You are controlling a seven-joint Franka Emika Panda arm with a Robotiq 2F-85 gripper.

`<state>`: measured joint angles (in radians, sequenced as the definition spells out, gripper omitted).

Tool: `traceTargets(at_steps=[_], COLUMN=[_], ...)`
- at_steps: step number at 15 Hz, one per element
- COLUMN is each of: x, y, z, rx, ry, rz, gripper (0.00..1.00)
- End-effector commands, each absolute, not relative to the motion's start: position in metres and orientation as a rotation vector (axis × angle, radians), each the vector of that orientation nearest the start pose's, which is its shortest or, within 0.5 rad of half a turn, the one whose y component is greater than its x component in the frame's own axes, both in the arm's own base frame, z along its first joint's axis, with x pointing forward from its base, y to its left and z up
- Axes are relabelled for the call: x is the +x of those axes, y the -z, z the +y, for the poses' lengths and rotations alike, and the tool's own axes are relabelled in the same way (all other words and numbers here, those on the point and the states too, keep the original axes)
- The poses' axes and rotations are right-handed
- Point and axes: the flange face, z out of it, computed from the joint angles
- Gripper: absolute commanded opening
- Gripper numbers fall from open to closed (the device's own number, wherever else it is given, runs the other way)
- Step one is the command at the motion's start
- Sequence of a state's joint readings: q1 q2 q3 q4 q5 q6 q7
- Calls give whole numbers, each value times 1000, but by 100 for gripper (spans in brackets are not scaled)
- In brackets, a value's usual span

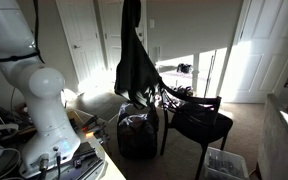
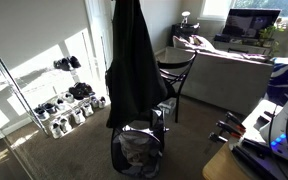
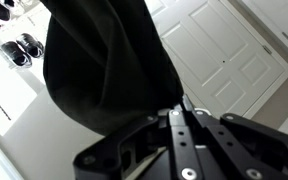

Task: Remove the clothing from the back of the chair and put it in the laundry bag.

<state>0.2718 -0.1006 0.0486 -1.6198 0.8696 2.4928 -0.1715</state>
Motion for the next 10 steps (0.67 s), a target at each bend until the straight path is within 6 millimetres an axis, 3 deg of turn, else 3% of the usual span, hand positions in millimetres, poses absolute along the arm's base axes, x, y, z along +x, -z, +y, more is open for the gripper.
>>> traceTargets(at_steps=[1, 10], x=[535, 538], y=[-760, -731], z=[167, 146], rx=[-2051, -2066], ry=[964, 920], rz=[-46, 55], gripper=[5, 5])
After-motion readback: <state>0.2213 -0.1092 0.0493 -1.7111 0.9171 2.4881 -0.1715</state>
